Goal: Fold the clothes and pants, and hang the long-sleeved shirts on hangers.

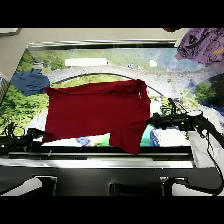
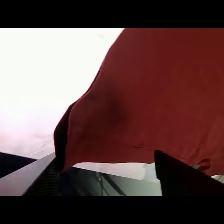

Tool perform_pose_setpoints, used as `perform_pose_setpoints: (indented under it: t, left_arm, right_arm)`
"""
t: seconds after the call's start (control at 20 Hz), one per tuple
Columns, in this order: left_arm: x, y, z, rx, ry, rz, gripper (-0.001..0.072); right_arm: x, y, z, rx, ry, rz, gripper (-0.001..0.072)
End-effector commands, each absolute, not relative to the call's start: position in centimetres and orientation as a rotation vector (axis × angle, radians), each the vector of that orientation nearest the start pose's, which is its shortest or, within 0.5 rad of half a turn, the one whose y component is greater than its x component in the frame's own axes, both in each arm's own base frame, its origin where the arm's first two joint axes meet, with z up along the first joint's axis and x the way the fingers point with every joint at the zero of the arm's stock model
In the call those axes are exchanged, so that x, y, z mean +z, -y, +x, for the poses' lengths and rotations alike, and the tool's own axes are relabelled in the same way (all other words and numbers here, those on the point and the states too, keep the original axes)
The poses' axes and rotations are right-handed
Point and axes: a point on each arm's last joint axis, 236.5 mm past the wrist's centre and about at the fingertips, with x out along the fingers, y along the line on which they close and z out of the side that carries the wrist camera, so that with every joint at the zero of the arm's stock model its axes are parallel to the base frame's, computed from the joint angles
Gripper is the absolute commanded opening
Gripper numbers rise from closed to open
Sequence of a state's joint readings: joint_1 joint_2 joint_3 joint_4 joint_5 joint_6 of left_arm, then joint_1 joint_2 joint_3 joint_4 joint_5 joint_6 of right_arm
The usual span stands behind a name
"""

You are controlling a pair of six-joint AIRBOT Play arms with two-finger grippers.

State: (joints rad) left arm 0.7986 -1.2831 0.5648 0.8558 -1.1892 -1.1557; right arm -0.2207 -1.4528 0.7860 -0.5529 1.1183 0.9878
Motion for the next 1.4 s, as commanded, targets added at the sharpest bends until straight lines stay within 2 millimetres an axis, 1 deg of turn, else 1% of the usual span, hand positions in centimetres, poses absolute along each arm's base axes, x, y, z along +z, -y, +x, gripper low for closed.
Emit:
perform_pose_setpoints:
  t: [0.0, 0.05, 0.1, 0.15, 0.25, 0.35, 0.4, 0.45, 0.5, 0.55, 0.6, 0.65, 0.7, 0.75, 0.8, 0.85, 0.9, 0.95, 1.0, 1.05, 1.1, 1.15, 1.2, 1.25, 1.35]
  left_arm:
    - [-11.7, -4.1, 24.4, 0.036, -1.367, -1.074, 0.0416]
    - [-11.8, -4.0, 24.5, 0.037, -1.368, -1.067, 0.0249]
    - [-11.9, -3.9, 24.6, 0.037, -1.37, -1.06, 0.01]
    - [-11.8, -3.7, 24.7, 0.029, -1.373, -1.052, 0.0015]
    - [-11.4, -3.3, 25.5, 0.013, -1.362, -1.05, 0.0013]
    - [-10.0, -3.0, 27.6, -0.022, -1.324, -1.024, 0.0012]
    - [-9.1, -2.8, 29.0, -0.04, -1.309, -0.994, 0.0011]
    - [-7.8, -2.7, 30.8, -0.059, -1.288, -0.951, 0.0011]
    - [-6.1, -2.5, 32.9, -0.082, -1.255, -0.903, 0.0011]
    - [-3.6, -2.5, 35.5, -0.104, -1.201, -0.85, 0.0011]
    - [-0.5, -2.4, 38.2, -0.13, -1.137, -0.794, 0.0011]
    - [3.3, -2.5, 40.9, -0.151, -1.058, -0.724, 0.001]
    - [7.1, -2.9, 43.0, -0.147, -0.987, -0.653, 0.001]
    - [11.4, -3.6, 44.8, -0.124, -0.91, -0.569, 0.001]
    - [15.6, -4.4, 46.0, -0.091, -0.838, -0.491, 0.001]
    - [20.3, -5.2, 46.6, -0.048, -0.76, -0.412, 0.001]
    - [24.7, -5.9, 46.6, -0.005, -0.682, -0.35, 0.001]
    - [29.4, -6.4, 46.0, 0.035, -0.596, -0.286, 0.001]
    - [33.4, -6.7, 44.8, 0.065, -0.523, -0.236, 0.001]
    - [37.2, -7.1, 42.9, 0.103, -0.451, -0.205, 0.001]
    - [40.1, -7.4, 41.0, 0.137, -0.388, -0.199, 0.001]
    - [42.5, -7.6, 38.5, 0.174, -0.327, -0.194, 0.001]
    - [44.0, -7.9, 36.1, 0.206, -0.288, -0.178, 0.001]
    - [45.0, -7.8, 33.7, 0.229, -0.26, -0.174, 0.001]
    - [46.2, -7.5, 28.8, 0.268, -0.216, -0.187, 0.0011]
  right_arm:
    - [-6.9, -10.9, 34.3, 0.497, -1.314, 0.83, 0.0022]
    - [-6.8, -11.0, 34.3, 0.5, -1.312, 0.828, 0.0022]
    - [-6.5, -10.9, 34.4, 0.501, -1.304, 0.823, 0.0022]
    - [-6.1, -10.9, 34.4, 0.503, -1.294, 0.816, 0.0022]
    - [-5.0, -11.2, 34.2, 0.524, -1.281, 0.808, 0.0021]
    - [-3.9, -12.6, 33.7, 0.571, -1.278, 0.772, 0.0021]
    - [-3.2, -13.2, 34.1, 0.58, -1.25, 0.736, 0.002]
    - [-2.1, -13.8, 35.0, 0.586, -1.204, 0.692, 0.002]
    - [-0.5, -14.2, 36.7, 0.562, -1.155, 0.656, 0.0019]
    - [1.3, -14.3, 38.5, 0.545, -1.103, 0.607, 0.0019]
    - [4.0, -14.4, 40.5, 0.546, -1.041, 0.526, 0.0019]
    - [7.3, -14.3, 42.5, 0.534, -0.968, 0.448, 0.0019]
    - [10.8, -14.0, 44.3, 0.516, -0.89, 0.384, 0.0019]
    - [15.2, -13.6, 45.9, 0.499, -0.799, 0.321, 0.0019]
    - [19.3, -13.3, 46.8, 0.482, -0.719, 0.281, 0.0019]
    - [23.9, -13.0, 47.1, 0.476, -0.636, 0.254, 0.0019]
    - [28.0, -12.8, 46.7, 0.482, -0.564, 0.23, 0.002]
    - [32.1, -12.5, 45.8, 0.476, -0.489, 0.199, 0.002]
    - [35.9, -12.3, 44.3, 0.475, -0.422, 0.181, 0.002]
    - [39.0, -12.0, 42.5, 0.47, -0.366, 0.182, 0.002]
    - [41.8, -11.8, 40.3, 0.466, -0.311, 0.175, 0.002]
    - [44.0, -11.8, 37.9, 0.473, -0.264, 0.169, 0.002]
    - [46.1, -11.5, 35.3, 0.47, -0.214, 0.171, 0.002]
    - [47.6, -11.4, 32.8, 0.471, -0.177, 0.168, 0.002]
    - [49.7, -11.3, 28.1, 0.479, -0.129, 0.177, 0.002]
